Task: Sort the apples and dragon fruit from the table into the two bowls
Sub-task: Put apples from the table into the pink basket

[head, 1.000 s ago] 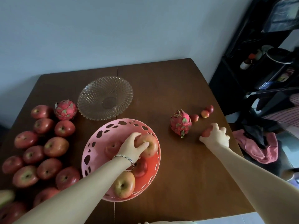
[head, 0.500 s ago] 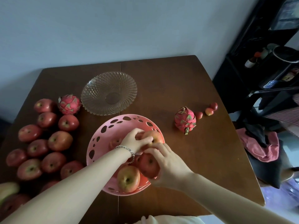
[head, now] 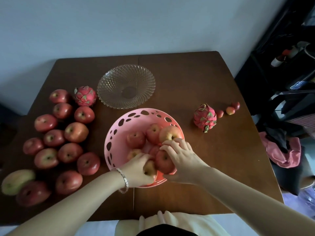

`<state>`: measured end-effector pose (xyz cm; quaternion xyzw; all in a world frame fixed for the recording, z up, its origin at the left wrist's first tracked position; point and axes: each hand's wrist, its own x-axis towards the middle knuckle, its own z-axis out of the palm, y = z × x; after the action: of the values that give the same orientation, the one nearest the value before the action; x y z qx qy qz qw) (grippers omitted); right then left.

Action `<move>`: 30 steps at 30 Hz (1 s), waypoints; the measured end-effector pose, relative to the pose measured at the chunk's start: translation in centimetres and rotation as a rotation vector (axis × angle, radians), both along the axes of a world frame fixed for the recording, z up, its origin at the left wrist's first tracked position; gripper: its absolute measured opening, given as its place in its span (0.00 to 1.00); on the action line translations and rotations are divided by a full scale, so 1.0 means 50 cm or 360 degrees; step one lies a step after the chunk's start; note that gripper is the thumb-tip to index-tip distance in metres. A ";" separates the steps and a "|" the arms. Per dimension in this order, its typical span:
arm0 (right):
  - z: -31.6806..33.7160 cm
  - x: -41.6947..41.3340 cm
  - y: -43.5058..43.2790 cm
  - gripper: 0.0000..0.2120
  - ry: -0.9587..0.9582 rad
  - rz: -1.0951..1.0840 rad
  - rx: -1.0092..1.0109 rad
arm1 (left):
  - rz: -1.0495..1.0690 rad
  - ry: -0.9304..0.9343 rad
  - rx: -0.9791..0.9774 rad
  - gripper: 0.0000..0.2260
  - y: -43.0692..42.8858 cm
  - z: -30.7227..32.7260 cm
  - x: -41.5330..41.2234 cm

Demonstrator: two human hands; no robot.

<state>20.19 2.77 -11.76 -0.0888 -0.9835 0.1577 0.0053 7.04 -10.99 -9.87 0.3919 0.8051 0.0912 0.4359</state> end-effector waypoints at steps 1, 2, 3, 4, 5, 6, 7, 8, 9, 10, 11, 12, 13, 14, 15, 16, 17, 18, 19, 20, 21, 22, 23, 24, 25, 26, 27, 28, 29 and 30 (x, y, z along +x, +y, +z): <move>-0.001 -0.003 0.002 0.36 -0.0001 0.0042 0.0039 | -0.0066 0.0079 0.0029 0.29 -0.007 -0.009 0.006; -0.002 -0.005 0.003 0.36 0.0018 0.0081 0.0080 | -0.0064 0.0131 0.0082 0.30 -0.010 -0.013 0.014; -0.003 -0.008 0.005 0.36 0.0048 0.0117 0.0124 | -0.0024 0.0181 0.0138 0.30 -0.010 -0.015 0.021; -0.005 -0.009 0.007 0.36 0.0067 0.0147 0.0157 | 0.0007 0.0240 0.0202 0.29 -0.009 -0.017 0.026; -0.005 -0.012 0.008 0.37 0.0070 0.0172 0.0177 | 0.0024 0.0301 0.0245 0.27 -0.009 -0.017 0.029; -0.008 -0.015 0.011 0.38 0.0070 0.0187 0.0190 | 0.0036 0.0355 0.0271 0.26 -0.008 -0.019 0.030; -0.009 -0.015 0.011 0.39 0.0061 0.0194 0.0188 | 0.0054 0.0392 0.0279 0.24 -0.010 -0.018 0.029; -0.011 -0.015 0.010 0.40 0.0052 0.0190 0.0177 | 0.0073 0.0431 0.0278 0.21 -0.011 -0.017 0.028; -0.014 -0.013 0.009 0.41 0.0055 0.0184 0.0166 | 0.0086 0.0468 0.0274 0.19 -0.013 -0.016 0.026; -0.018 -0.011 0.006 0.42 0.0069 0.0179 0.0161 | 0.0089 0.0499 0.0265 0.17 -0.015 -0.014 0.027; -0.020 -0.009 0.003 0.43 0.0074 0.0173 0.0163 | 0.0086 0.0508 0.0243 0.17 -0.017 -0.013 0.029; -0.021 -0.006 -0.002 0.44 0.0068 0.0173 0.0172 | 0.0079 0.0504 0.0219 0.17 -0.020 -0.013 0.032; -0.021 -0.003 -0.006 0.44 0.0068 0.0174 0.0201 | 0.0067 0.0504 0.0186 0.20 -0.022 -0.013 0.035; -0.020 0.000 -0.008 0.43 0.0064 0.0172 0.0233 | 0.0052 0.0518 0.0148 0.23 -0.023 -0.013 0.039; -0.016 0.002 -0.010 0.41 0.0060 0.0166 0.0263 | 0.0048 0.0536 0.0120 0.26 -0.024 -0.013 0.042; -0.011 0.002 -0.010 0.38 0.0055 0.0159 0.0279 | 0.0057 0.0545 0.0100 0.27 -0.025 -0.012 0.045; -0.006 0.000 -0.008 0.34 0.0056 0.0145 0.0273 | 0.0067 0.0541 0.0082 0.28 -0.024 -0.011 0.047; -0.001 -0.005 -0.007 0.32 0.0047 0.0145 0.0263 | 0.0078 0.0531 0.0055 0.29 -0.025 -0.010 0.050; 0.004 -0.011 -0.006 0.31 0.0016 0.0147 0.0276 | 0.0067 0.0525 0.0033 0.29 -0.024 -0.010 0.050; 0.007 -0.017 -0.006 0.30 -0.0028 0.0168 0.0293 | 0.0060 0.0526 0.0014 0.30 -0.024 -0.011 0.052; 0.008 -0.021 -0.008 0.30 -0.0064 0.0185 0.0304 | 0.0061 0.0528 0.0005 0.30 -0.025 -0.014 0.052; 0.008 -0.024 -0.010 0.30 -0.0092 0.0194 0.0318 | 0.0074 0.0527 0.0007 0.31 -0.027 -0.016 0.052; 0.010 -0.025 -0.013 0.30 -0.0136 0.0192 0.0332 | 0.0086 0.0526 0.0017 0.32 -0.028 -0.019 0.052; 0.013 -0.026 -0.015 0.30 -0.0187 0.0192 0.0346 | 0.0099 0.0530 0.0033 0.33 -0.030 -0.021 0.053; 0.016 -0.028 -0.016 0.30 -0.0220 0.0196 0.0371 | 0.0105 0.0544 0.0044 0.33 -0.032 -0.022 0.054; 0.019 -0.028 -0.017 0.31 -0.0255 0.0194 0.0381 | 0.0092 0.0552 0.0043 0.33 -0.033 -0.021 0.054; 0.023 -0.029 -0.018 0.31 -0.0313 0.0189 0.0375 | 0.0075 0.0546 0.0034 0.33 -0.034 -0.019 0.053; 0.028 -0.031 -0.020 0.32 -0.0374 0.0179 0.0363 | 0.0057 0.0511 0.0024 0.33 -0.034 -0.016 0.051; 0.033 -0.034 -0.021 0.31 -0.0434 0.0168 0.0352 | 0.0061 0.0444 0.0022 0.32 -0.034 -0.012 0.046; 0.039 -0.041 -0.024 0.32 -0.0494 0.0189 0.0330 | 0.0110 0.0348 0.0050 0.31 -0.035 -0.005 0.040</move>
<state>18.16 1.58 -9.78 -0.0529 -0.9870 0.0400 -0.1464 9.04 -12.74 -10.10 0.3784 0.8592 0.0754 0.3359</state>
